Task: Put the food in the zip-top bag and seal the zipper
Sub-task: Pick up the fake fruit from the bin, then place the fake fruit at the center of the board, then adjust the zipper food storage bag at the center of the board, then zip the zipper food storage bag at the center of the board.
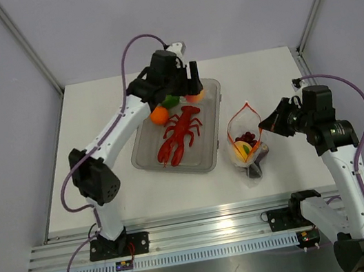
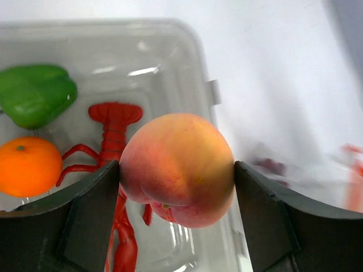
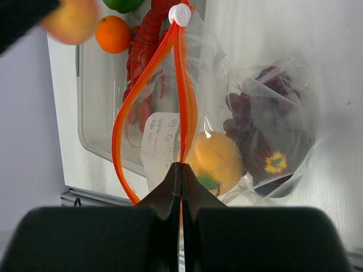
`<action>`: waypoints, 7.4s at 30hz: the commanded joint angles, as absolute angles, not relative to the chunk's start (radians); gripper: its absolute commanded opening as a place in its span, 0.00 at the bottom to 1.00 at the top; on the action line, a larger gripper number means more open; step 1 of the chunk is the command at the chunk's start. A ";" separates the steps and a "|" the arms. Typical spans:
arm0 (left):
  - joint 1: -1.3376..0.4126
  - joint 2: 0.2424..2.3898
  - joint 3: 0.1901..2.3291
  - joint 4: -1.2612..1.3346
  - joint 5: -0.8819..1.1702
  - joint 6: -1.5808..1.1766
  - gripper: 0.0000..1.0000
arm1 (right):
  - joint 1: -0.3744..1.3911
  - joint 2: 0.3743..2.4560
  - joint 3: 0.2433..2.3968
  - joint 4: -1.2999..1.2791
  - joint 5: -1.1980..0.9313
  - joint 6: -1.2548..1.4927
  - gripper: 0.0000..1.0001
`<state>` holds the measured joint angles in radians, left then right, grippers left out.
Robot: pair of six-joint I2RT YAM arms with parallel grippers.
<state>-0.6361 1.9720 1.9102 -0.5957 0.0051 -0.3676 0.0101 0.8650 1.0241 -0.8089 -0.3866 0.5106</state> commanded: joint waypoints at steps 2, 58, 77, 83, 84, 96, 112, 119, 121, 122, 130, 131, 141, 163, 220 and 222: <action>-0.664 1.748 1.899 -0.627 0.138 -0.313 0.43 | 0.011 0.867 0.999 -0.759 -0.410 0.514 0.00; -0.884 1.816 1.752 -0.540 0.271 -0.371 0.39 | 0.011 0.913 1.100 -0.807 -0.425 0.436 0.00; -0.876 1.723 1.659 -0.295 0.463 -0.537 0.23 | 0.011 1.141 1.345 -0.862 -0.509 0.301 0.46; -0.623 1.551 1.496 -0.261 0.440 -0.526 0.24 | 0.035 1.092 1.355 -0.914 -0.430 0.250 0.76; -0.606 1.537 1.491 -0.281 0.437 -0.522 0.24 | 0.044 1.097 1.362 -0.914 -0.413 0.245 0.85; -0.531 1.532 1.410 -0.281 0.445 -0.537 0.23 | 0.342 1.396 1.552 -1.035 -0.006 0.176 0.99; -0.531 1.600 1.382 -0.227 0.508 -0.539 0.23 | 0.440 1.387 1.508 -0.948 0.057 0.232 0.00; -0.558 1.623 1.391 -0.210 0.653 -0.330 0.52 | 0.440 1.250 1.352 -0.887 -0.130 0.169 0.00; -0.568 1.631 1.384 -0.189 0.725 -0.248 0.62 | 0.439 1.214 1.330 -0.905 -0.138 0.160 0.00; -0.568 1.643 1.382 -0.160 0.753 -0.226 0.69 | 0.439 1.201 1.310 -0.914 -0.141 0.156 0.00; -0.584 1.784 1.391 0.063 1.135 -0.169 0.68 | 0.439 1.063 1.198 -0.966 -0.141 0.167 0.00; -0.594 1.787 1.385 0.077 1.144 -0.147 0.68 | 0.440 1.054 1.186 -0.968 -0.144 0.167 0.00; -0.669 1.743 1.281 0.190 1.164 0.028 0.65 | 0.439 1.002 1.192 -0.997 -0.192 0.146 0.00; -0.732 1.816 1.296 0.412 0.991 0.005 0.62 | 0.439 1.014 1.229 -1.014 -0.227 0.146 0.00; -0.746 1.888 1.272 0.538 1.048 -0.153 0.41 | 0.439 1.002 1.220 -1.014 -0.216 0.155 0.00; -0.746 1.890 1.275 0.537 1.051 -0.153 0.39 | 0.439 1.002 1.220 -1.012 -0.215 0.155 0.00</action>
<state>-0.7475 1.8832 1.2720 0.4725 1.0218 -0.1570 0.4339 1.0149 1.1854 -1.0210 -0.2050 0.1600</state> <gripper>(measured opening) 0.403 0.009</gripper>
